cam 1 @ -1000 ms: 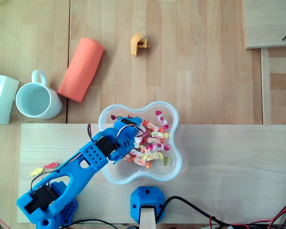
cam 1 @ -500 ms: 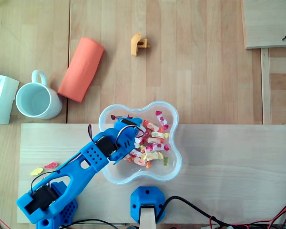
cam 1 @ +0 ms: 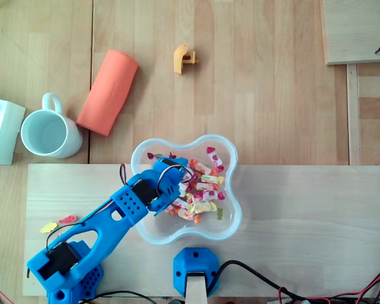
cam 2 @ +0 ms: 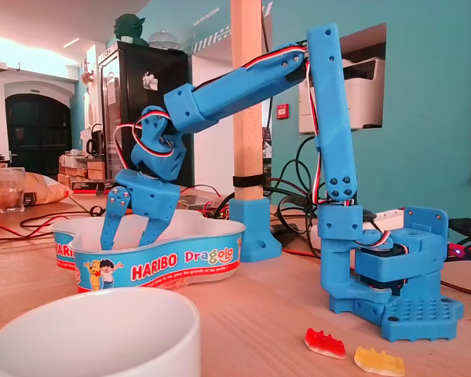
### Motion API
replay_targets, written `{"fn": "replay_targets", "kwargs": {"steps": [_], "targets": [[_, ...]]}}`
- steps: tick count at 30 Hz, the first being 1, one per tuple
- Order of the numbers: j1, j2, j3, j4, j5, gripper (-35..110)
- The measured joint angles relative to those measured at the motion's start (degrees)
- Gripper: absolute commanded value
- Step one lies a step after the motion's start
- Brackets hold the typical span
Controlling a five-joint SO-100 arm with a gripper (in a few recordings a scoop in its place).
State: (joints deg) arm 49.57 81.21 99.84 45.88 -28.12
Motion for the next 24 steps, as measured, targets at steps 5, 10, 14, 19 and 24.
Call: {"fn": "replay_targets", "kwargs": {"steps": [5,10,14,19,24], "targets": [[0.0,0.0,0.5,-0.4,0.0,13],[0.0,0.0,0.5,-0.4,0.0,12],[0.0,0.0,0.5,-0.4,0.0,12],[0.0,0.0,0.5,-0.4,0.0,10],[0.0,0.0,0.5,-0.4,0.0,-1]]}}
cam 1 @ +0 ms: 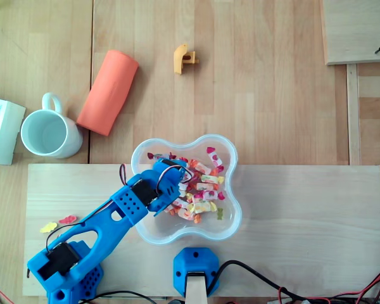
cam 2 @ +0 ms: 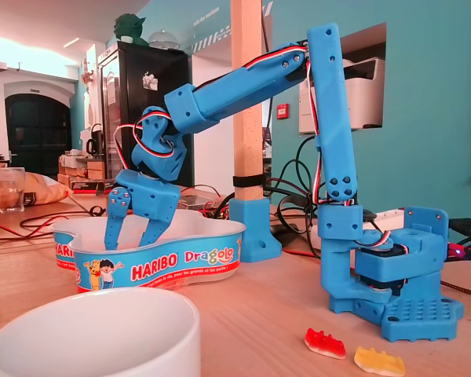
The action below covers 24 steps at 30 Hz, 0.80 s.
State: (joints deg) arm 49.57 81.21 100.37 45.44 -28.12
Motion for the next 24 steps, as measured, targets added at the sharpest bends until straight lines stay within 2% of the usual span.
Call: {"fn": "replay_targets", "kwargs": {"steps": [15,24], "targets": [[0.0,0.0,-0.1,0.4,0.0,-3],[-0.3,1.5,-6.5,0.9,0.0,-3]]}}
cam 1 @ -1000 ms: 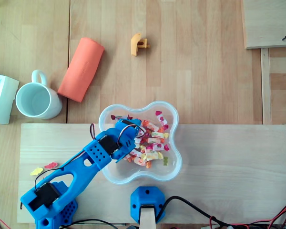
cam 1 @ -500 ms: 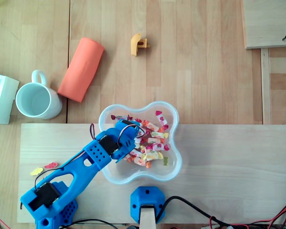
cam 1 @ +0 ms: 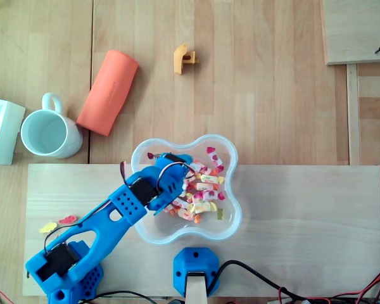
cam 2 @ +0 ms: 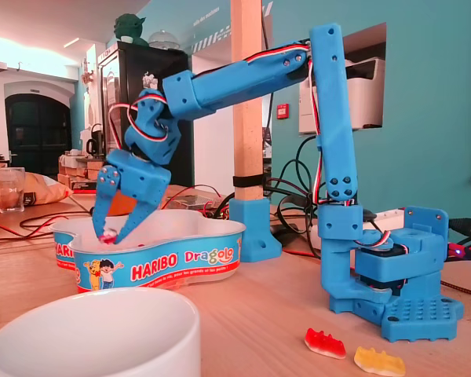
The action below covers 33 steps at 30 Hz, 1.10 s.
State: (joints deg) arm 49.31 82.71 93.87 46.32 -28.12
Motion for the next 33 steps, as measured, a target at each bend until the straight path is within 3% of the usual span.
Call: {"fn": "replay_targets", "kwargs": {"steps": [12,25,33], "targets": [[-1.8,9.1,-3.6,0.0,0.1,-3],[-19.2,12.5,-4.4,0.0,12.3,-3],[-33.0,12.5,-4.4,0.0,13.0,-3]]}}
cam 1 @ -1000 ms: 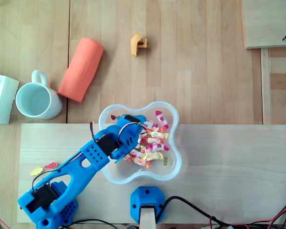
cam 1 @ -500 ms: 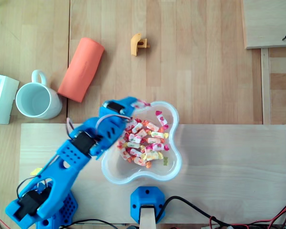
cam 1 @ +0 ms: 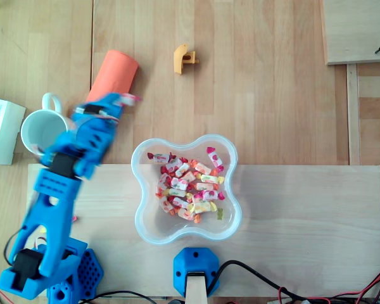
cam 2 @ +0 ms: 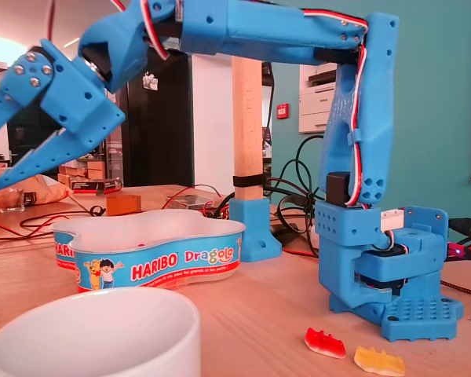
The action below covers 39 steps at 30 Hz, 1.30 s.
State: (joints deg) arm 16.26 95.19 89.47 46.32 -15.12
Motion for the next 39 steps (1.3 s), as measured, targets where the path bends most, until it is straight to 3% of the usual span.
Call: {"fn": "replay_targets", "kwargs": {"steps": [10,30,39], "targets": [[-15.7,0.0,0.0,7.7,0.0,-3],[-25.4,3.6,0.0,30.4,-0.1,-3],[-30.4,3.6,0.0,31.3,0.0,-2]]}}
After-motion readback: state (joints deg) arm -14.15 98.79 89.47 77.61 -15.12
